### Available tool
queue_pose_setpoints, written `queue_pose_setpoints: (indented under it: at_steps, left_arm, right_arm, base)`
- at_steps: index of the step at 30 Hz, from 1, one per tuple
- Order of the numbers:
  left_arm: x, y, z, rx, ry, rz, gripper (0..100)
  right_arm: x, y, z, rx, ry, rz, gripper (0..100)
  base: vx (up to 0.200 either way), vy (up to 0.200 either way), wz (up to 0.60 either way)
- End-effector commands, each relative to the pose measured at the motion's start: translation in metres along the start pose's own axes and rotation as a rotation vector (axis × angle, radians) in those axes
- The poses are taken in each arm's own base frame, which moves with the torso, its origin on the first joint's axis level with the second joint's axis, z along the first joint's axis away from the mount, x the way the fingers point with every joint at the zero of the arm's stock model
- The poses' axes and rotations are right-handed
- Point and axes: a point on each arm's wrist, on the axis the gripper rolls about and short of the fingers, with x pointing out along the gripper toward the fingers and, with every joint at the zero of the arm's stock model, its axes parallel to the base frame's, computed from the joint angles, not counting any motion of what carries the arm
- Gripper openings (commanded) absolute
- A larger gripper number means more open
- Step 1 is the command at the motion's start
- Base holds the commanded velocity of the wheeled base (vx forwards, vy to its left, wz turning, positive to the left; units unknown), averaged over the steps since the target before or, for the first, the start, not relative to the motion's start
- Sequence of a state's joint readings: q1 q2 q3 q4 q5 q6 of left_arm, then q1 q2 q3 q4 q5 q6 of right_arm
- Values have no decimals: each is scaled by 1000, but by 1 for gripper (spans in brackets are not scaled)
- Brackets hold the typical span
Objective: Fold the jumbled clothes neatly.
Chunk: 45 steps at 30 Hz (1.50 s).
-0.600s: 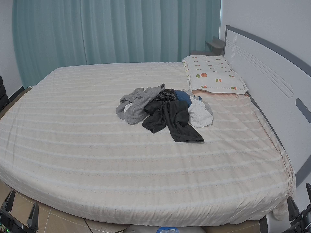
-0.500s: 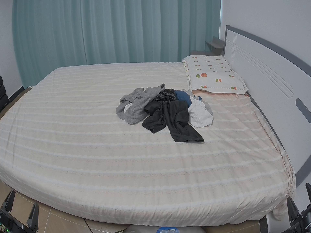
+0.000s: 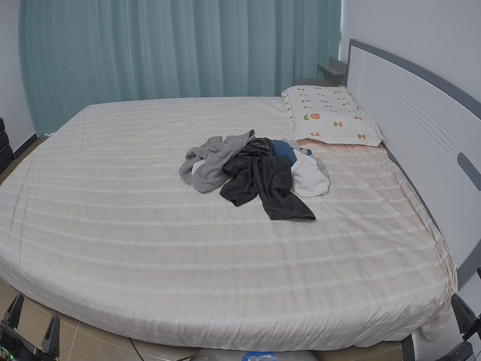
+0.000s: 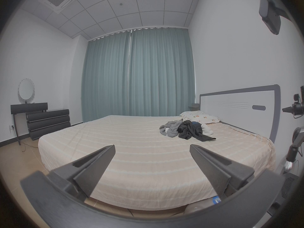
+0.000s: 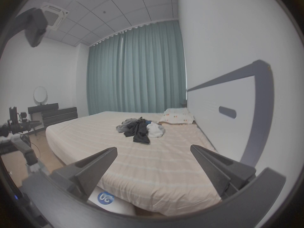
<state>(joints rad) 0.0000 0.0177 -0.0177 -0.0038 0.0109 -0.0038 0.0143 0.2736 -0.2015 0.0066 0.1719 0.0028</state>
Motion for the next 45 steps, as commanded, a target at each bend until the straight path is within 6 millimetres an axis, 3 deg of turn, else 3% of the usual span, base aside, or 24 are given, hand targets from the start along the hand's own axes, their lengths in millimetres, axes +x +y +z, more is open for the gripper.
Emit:
queue_pose_setpoints:
  at_steps: [1,4,5,6,9,10,12,18,21,28,33,45]
  left_arm:
    - [0,0,-5,-1,-2,0,100]
    - [0,0,-5,-1,-2,0,100]
    - [0,0,-5,-1,-2,0,100]
    - [0,0,-5,-1,-2,0,100]
    - [0,0,-5,-1,-2,1,100]
    - [0,0,-5,-1,-2,0,100]
    - [0,0,-5,1,-2,0,100]
    - [0,0,-5,-1,-2,0,100]
    - [0,0,-5,-1,-2,0,100]
    - [0,0,-5,-1,-2,0,100]
    - [0,0,-5,-1,-2,0,100]
    - [0,0,-4,-1,-4,1,100]
  right_arm:
    - [91,-8,17,136,379,116,100]
    - [136,-8,12,157,456,130,100]
    - [136,-8,12,157,456,130,100]
    - [168,-10,3,174,491,127,100]
    - [217,-11,-11,214,521,120,100]
    - [223,-11,-12,219,519,117,100]
    - [271,-12,-26,271,494,74,100]
    - [368,-3,-67,318,450,-72,100]
    - [406,-3,-81,358,436,-111,100]
    - [458,5,-84,505,499,-152,100]
    - [482,15,-95,578,517,-153,100]
    - [510,38,-117,596,566,-142,100]
  base:
    - [0,0,0]
    - [0,0,0]
    - [0,0,0]
    - [0,0,0]
    - [0,0,0]
    - [0,0,0]
    - [0,0,0]
    - [0,0,0]
    - [0,0,0]
    - [0,0,0]
    - [0,0,0]
    - [0,0,0]
